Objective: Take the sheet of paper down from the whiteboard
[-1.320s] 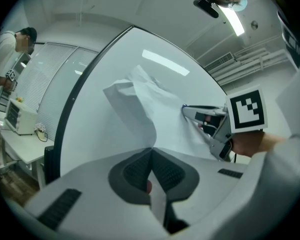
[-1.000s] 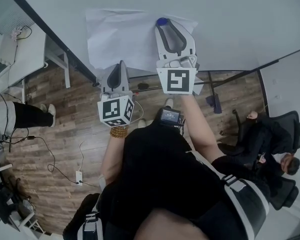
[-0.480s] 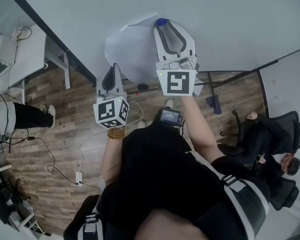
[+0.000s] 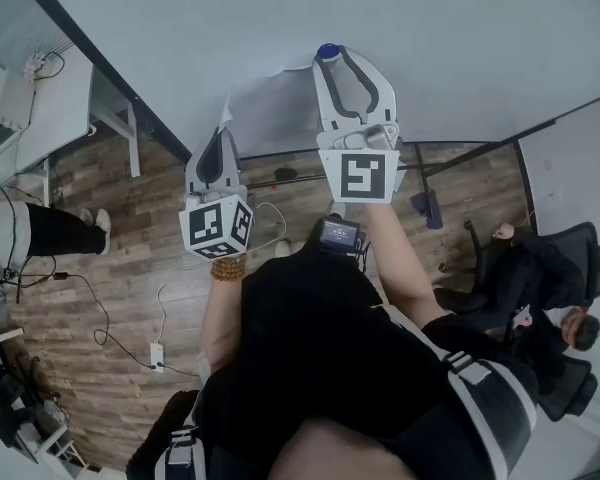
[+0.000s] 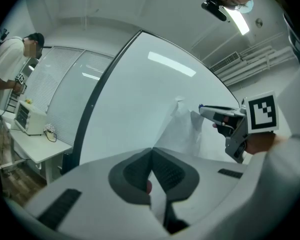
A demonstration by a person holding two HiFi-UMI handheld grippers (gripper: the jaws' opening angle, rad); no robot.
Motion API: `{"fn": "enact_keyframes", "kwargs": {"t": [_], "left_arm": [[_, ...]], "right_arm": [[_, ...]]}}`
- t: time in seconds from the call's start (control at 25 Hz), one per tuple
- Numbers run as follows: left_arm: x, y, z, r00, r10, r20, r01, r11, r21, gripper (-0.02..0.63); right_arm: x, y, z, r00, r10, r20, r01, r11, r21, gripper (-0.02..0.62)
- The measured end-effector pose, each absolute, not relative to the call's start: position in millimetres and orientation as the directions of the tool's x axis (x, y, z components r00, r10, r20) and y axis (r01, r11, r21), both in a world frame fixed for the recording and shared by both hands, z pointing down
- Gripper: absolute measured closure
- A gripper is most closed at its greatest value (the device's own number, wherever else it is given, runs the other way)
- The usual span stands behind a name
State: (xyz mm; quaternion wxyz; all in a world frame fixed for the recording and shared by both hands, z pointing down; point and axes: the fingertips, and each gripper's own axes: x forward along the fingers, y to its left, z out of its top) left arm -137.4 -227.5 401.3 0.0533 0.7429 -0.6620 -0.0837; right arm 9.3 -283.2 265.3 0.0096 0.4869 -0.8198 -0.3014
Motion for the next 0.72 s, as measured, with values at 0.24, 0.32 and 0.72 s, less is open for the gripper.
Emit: {"fn": "enact_keyframes", "kwargs": {"t": [0.24, 0.32, 0.72], "left_arm": [[-143, -224, 401, 0.091, -0.995, -0.045, -0.979, -0.098, 0.181, 0.597], [-144, -223, 400, 0.085, -0.996, -0.041, -0.981, -0.091, 0.174, 0.597], [-134, -224, 396, 0.088, -0.996, -0.023, -0.990, -0.090, 0.106, 0.597]], "right_arm": [[14, -268, 268, -0.525, -0.802, -0.287, -0.809, 0.365, 0.460, 0.482], [16, -263, 271, -0.520, -0.804, -0.287, -0.821, 0.377, 0.429, 0.482], [28, -233, 290, -0.519, -0.821, -0.237, -0.833, 0.424, 0.355, 0.482]]}}
